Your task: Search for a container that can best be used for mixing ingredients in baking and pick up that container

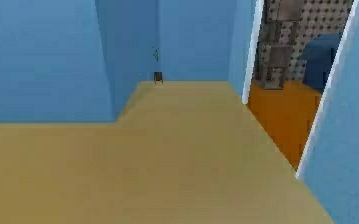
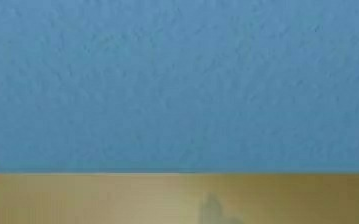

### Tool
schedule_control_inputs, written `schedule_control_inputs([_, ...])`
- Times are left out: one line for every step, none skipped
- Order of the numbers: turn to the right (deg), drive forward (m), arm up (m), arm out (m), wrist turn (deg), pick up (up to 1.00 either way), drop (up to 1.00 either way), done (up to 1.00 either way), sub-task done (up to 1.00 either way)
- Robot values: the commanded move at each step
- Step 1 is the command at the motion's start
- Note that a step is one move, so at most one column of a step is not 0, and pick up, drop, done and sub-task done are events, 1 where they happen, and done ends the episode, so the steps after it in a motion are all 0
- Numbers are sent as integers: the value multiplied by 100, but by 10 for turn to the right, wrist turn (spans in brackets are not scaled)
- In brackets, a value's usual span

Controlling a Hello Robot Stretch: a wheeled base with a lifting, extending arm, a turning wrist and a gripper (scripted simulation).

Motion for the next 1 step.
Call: schedule_control_inputs([-450,0,0,0,0,0,0,0,0])
